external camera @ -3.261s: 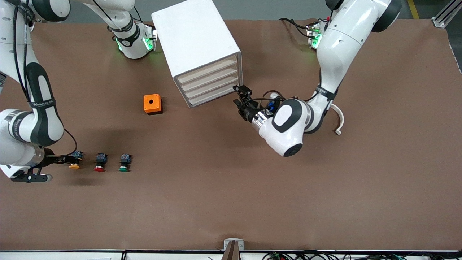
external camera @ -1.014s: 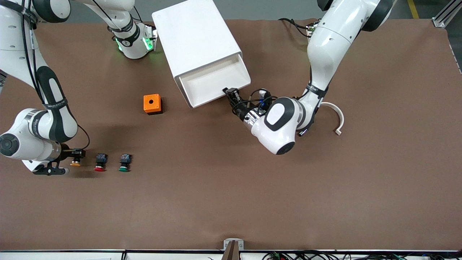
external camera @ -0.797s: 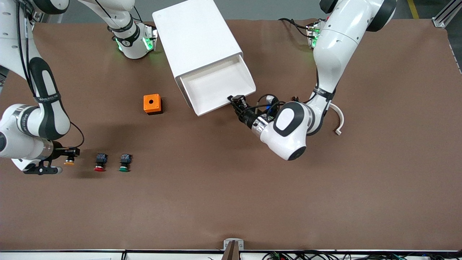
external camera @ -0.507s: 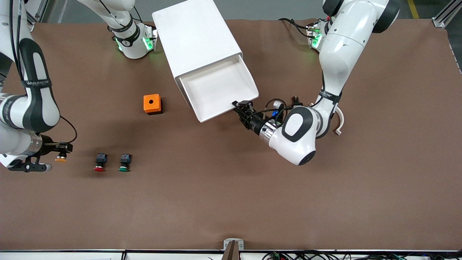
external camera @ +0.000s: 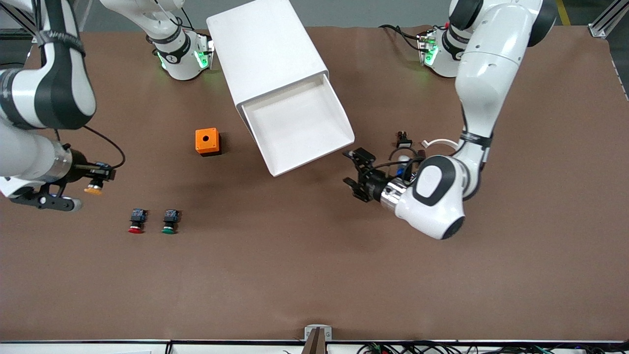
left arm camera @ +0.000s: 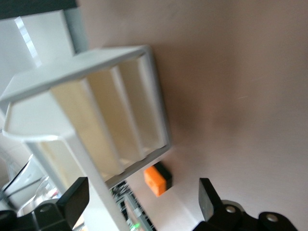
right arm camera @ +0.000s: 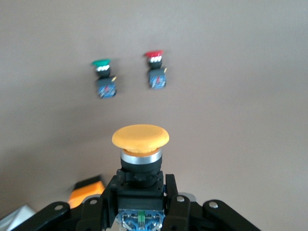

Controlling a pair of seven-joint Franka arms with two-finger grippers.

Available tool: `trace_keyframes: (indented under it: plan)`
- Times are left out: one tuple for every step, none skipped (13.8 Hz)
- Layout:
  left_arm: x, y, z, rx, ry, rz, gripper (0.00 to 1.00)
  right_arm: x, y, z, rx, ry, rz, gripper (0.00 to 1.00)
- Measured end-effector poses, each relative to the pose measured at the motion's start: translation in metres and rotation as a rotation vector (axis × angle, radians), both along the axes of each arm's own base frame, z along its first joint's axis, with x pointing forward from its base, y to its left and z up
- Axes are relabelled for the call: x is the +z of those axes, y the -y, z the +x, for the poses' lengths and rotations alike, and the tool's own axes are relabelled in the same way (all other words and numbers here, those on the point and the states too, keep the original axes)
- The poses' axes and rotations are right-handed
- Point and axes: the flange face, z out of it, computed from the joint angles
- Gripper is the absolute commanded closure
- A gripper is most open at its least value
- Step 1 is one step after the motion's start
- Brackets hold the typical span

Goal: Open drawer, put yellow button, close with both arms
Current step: 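Carry the yellow button over the drawer with the right gripper while the left gripper withdraws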

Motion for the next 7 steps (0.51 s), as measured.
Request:
trace_keyframes:
  plan:
    - [0.007,-0.02,0.008,-0.064,0.084,0.006,0.0,0.015,-0.028,-0.006,-0.039,-0.012,-0.023,0.9]
    - [0.014,-0.036,0.013,-0.146,0.17,0.023,0.0,0.025,-0.056,-0.012,-0.079,-0.017,-0.048,0.9]
    - [0.021,-0.05,0.015,-0.235,0.249,0.054,0.0,0.032,-0.085,-0.019,-0.119,-0.014,-0.073,0.9]
    - [0.028,-0.063,0.018,-0.339,0.328,0.087,0.0,0.037,-0.115,-0.027,-0.15,-0.007,-0.096,0.91]
    - [0.035,-0.075,0.02,-0.451,0.399,0.113,0.0,0.04,-0.146,-0.036,-0.166,0.004,-0.113,0.91]
    - [0.041,-0.089,0.023,-0.556,0.455,0.141,0.0,0.041,-0.178,-0.047,-0.176,0.019,-0.128,0.91]
    - [0.045,-0.107,0.028,-0.658,0.497,0.178,0.0,0.041,-0.211,-0.06,-0.191,0.033,-0.139,0.91]
